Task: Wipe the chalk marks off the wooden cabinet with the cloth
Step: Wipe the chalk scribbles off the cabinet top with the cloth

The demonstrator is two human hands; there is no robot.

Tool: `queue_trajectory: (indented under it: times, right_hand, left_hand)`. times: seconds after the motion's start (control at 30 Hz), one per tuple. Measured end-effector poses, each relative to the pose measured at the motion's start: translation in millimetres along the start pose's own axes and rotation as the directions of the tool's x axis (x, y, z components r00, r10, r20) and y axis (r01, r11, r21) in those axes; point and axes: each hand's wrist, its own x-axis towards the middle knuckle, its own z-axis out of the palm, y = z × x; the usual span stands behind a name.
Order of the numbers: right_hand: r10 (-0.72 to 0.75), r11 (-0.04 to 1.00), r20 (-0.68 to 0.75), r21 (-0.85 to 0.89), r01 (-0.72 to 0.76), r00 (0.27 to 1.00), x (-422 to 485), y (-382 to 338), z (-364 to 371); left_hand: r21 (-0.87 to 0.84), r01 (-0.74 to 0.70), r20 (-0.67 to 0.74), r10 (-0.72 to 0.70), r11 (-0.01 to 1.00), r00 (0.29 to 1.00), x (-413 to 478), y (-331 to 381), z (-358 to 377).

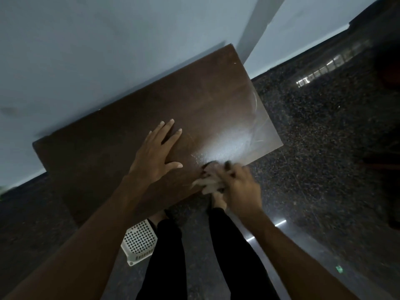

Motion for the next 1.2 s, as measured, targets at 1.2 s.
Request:
queue_trajectory:
  times: [1.2]
  right_hand:
    - [0.237,0.971,-0.174,0.027,-0.236,0.956,104.5,115.6,-71.9]
  left_hand:
    - [-0.062,0.298,0.035,-0.296,0.953,0.954,12.8,52.4,-0.2]
